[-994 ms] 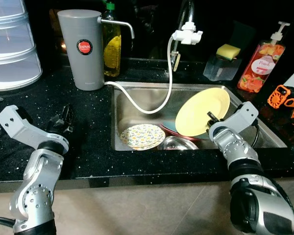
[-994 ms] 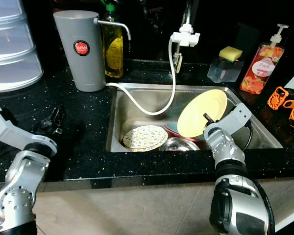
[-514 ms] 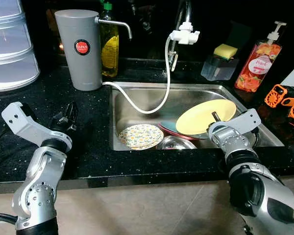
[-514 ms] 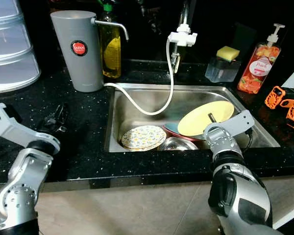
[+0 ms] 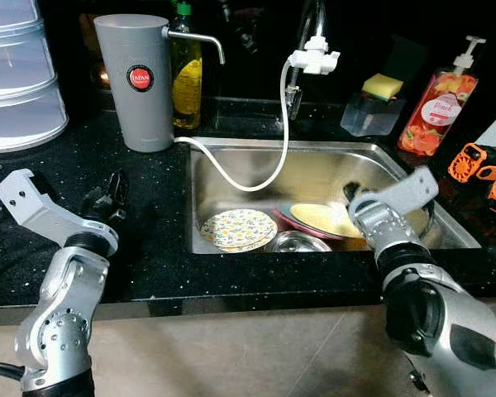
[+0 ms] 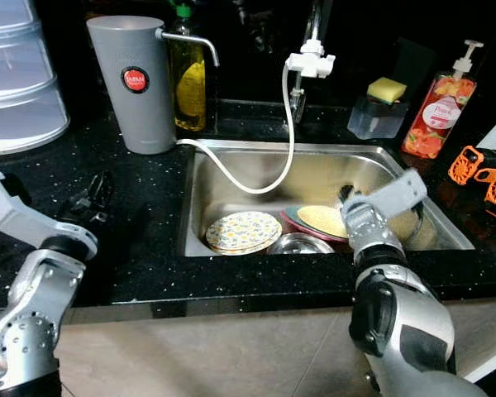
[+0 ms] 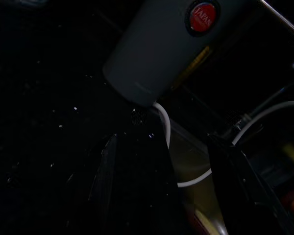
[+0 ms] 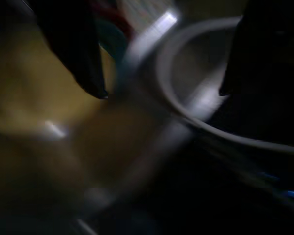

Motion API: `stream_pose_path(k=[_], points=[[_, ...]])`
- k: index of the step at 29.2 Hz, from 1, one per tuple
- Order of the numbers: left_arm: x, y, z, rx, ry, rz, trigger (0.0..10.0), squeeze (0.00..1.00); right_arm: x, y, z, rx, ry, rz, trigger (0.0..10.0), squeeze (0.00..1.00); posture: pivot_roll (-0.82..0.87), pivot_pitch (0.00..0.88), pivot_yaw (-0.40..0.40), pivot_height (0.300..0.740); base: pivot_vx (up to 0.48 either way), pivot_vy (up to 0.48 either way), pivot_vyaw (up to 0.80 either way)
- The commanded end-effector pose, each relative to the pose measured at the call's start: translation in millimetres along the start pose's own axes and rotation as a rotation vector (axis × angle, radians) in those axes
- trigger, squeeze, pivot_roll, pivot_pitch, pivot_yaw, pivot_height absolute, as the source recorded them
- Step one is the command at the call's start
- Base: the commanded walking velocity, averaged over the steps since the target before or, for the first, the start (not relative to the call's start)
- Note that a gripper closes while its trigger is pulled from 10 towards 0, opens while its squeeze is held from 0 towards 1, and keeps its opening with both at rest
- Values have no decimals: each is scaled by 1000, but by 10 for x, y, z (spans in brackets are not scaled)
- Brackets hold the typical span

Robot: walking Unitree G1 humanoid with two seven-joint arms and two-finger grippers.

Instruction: Kitchen organization

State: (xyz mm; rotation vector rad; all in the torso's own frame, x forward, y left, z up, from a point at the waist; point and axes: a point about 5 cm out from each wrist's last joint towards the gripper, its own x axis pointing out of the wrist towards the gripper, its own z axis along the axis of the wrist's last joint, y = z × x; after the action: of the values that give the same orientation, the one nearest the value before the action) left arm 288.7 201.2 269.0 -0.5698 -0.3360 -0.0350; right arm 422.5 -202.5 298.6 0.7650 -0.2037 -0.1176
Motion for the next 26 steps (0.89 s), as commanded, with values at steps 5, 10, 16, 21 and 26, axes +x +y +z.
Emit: stream_pose_path(k=[5,10,16,21,26], points=[[-11,-53,71,269,-34,-5,10000,0,-123,410,98,-266,-98,360,10000,0,173,144,-105,740,0,0,0],[45,-46,210,403,-98,41,10000,0,-363,563,-160,-370,-46,560,10000,0,170,148,-108,740,0,0,0],[116,217,433,525,-179,258,10000,0,-596,588,-476,-376,13,648,10000,0,170,153,-98,740,0,0,0],[131,487,593,702,-194,465,10000,0,-668,565,-567,-399,45,655,10000,0,171,151,-95,740,0,0,0],[73,864,754,832,-190,725,10000,0,-604,436,-471,-422,32,569,10000,0,171,147,-94,740,0,0,0]])
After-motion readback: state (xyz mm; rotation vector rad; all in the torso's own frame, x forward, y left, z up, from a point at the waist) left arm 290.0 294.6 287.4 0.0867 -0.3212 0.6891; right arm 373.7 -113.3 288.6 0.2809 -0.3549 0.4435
